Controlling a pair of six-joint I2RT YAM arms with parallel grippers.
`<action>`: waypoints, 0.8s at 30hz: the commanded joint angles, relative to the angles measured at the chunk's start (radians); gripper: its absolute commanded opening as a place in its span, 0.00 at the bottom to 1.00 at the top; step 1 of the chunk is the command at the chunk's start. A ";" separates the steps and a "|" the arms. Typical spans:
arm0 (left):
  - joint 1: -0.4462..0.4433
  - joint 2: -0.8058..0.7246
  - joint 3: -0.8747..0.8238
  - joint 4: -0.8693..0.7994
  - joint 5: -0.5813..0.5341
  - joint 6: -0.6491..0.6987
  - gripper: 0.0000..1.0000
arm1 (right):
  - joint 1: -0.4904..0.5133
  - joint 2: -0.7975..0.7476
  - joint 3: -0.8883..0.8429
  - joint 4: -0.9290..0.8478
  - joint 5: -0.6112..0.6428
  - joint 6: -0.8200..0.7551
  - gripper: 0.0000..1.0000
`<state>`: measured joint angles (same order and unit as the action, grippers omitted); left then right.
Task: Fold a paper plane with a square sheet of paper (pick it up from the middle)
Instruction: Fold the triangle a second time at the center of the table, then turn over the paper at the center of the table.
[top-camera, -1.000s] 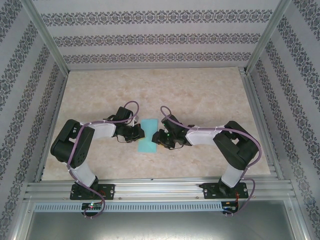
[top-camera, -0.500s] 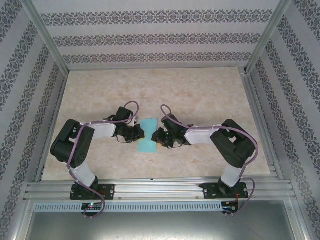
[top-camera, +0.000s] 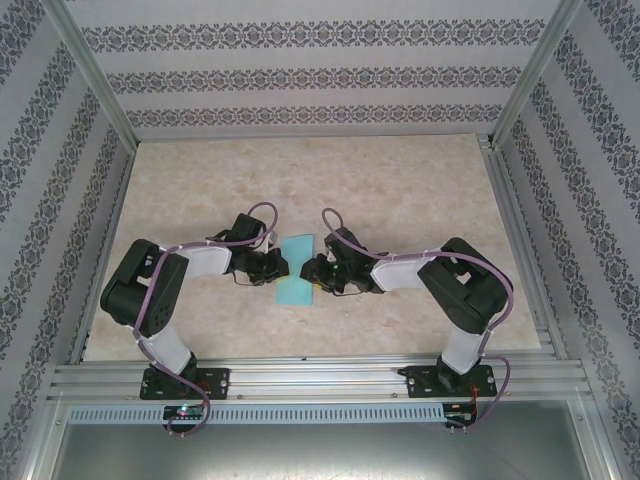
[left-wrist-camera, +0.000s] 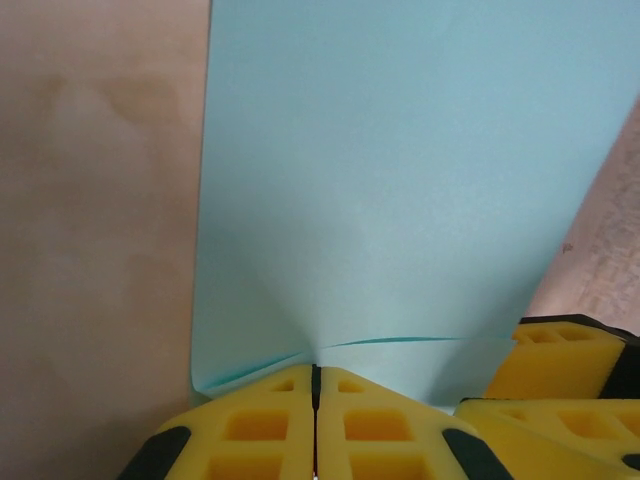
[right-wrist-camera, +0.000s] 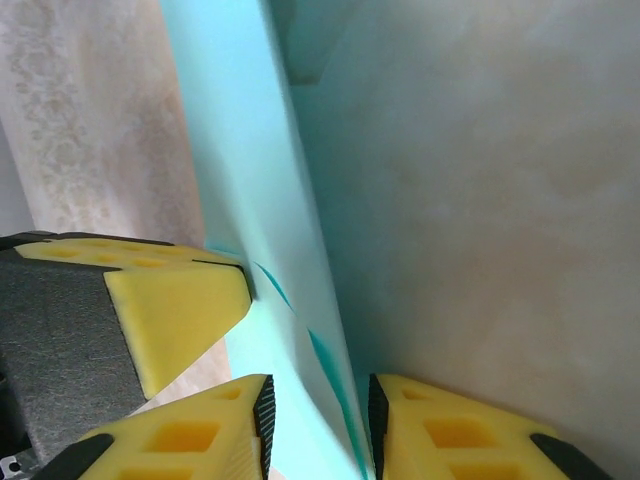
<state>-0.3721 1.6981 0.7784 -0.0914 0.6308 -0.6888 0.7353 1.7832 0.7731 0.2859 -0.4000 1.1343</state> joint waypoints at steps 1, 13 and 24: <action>-0.005 -0.036 0.021 -0.027 -0.008 -0.006 0.09 | -0.011 0.018 -0.031 0.106 -0.029 -0.015 0.33; -0.006 -0.088 0.010 -0.063 -0.061 0.001 0.11 | -0.025 0.073 -0.085 0.290 -0.077 0.001 0.24; -0.004 -0.296 0.001 -0.165 -0.206 0.007 0.13 | -0.031 -0.063 -0.083 0.157 -0.046 -0.065 0.09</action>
<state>-0.3721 1.4597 0.7784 -0.1852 0.4938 -0.6888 0.7151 1.7969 0.6952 0.4789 -0.4633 1.1118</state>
